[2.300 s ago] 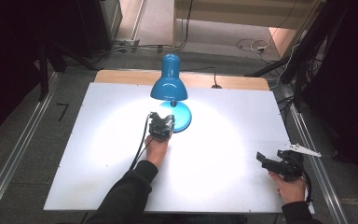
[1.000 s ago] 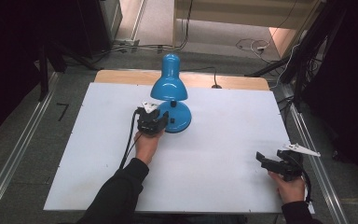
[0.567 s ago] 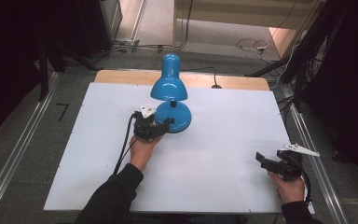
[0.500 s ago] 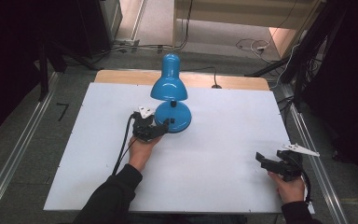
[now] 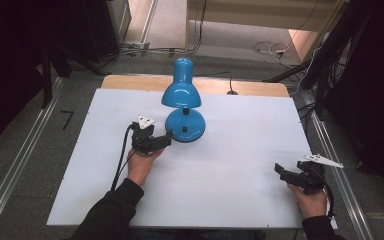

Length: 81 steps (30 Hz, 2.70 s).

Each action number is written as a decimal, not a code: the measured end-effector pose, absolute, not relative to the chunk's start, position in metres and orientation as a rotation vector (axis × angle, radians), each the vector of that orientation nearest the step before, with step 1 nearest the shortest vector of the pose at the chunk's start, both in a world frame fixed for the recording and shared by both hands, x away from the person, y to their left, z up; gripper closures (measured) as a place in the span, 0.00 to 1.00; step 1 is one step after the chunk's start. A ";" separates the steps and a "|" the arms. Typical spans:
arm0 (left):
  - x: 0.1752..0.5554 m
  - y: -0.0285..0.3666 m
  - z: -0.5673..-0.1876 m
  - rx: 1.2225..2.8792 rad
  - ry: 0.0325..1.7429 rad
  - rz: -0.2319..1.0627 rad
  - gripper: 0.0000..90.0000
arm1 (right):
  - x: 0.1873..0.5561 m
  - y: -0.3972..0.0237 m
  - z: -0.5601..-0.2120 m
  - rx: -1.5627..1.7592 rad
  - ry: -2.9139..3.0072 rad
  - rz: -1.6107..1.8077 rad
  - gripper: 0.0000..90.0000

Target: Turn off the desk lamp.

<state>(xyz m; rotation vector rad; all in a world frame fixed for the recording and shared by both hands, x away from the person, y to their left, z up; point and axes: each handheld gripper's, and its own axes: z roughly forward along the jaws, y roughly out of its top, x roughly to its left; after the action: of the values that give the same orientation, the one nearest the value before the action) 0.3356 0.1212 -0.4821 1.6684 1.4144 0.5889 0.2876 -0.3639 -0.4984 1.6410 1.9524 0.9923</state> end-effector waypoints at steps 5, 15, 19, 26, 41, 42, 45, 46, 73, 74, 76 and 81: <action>0.329 0.127 -0.482 1.666 1.420 0.592 0.26 | 0.287 -0.364 -0.498 1.640 1.948 0.998 0.07; 0.322 0.132 -0.482 1.668 1.418 0.595 0.24 | 0.287 -0.364 -0.498 1.647 1.949 0.995 0.07; 0.319 0.137 -0.481 1.658 1.425 0.597 0.24 | 0.287 -0.364 -0.498 1.642 1.949 0.996 0.07; 0.314 0.147 -0.479 1.643 1.436 0.600 0.23 | 0.287 -0.364 -0.498 1.643 1.950 0.992 0.07; 0.307 0.164 -0.480 1.627 1.465 0.601 0.23 | 0.287 -0.364 -0.498 1.644 1.950 0.989 0.07; 0.306 0.165 -0.480 1.622 1.468 0.602 0.23 | 0.287 -0.364 -0.498 1.644 1.950 0.989 0.07; 0.305 0.167 -0.480 1.618 1.471 0.600 0.23 | 0.287 -0.364 -0.498 1.644 1.951 0.989 0.07; 0.305 0.168 -0.480 1.616 1.472 0.598 0.23 | 0.287 -0.364 -0.498 1.644 1.951 0.989 0.07; 0.291 0.194 -0.477 1.570 1.506 0.605 0.21 | 0.287 -0.363 -0.499 1.646 1.951 0.982 0.07; 0.290 0.194 -0.477 1.572 1.509 0.606 0.21 | 0.287 -0.363 -0.499 1.649 1.950 0.982 0.07; 0.289 0.196 -0.477 1.570 1.507 0.607 0.21 | 0.287 -0.364 -0.499 1.648 1.950 0.982 0.07; 0.287 0.197 -0.477 1.570 1.508 0.610 0.21 | 0.287 -0.363 -0.499 1.646 1.952 0.981 0.07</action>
<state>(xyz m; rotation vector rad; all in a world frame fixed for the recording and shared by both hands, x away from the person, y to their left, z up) 0.2866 0.1972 -0.4767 1.5703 1.5080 0.6099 0.2868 -0.3635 -0.4992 1.6458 1.9522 0.9809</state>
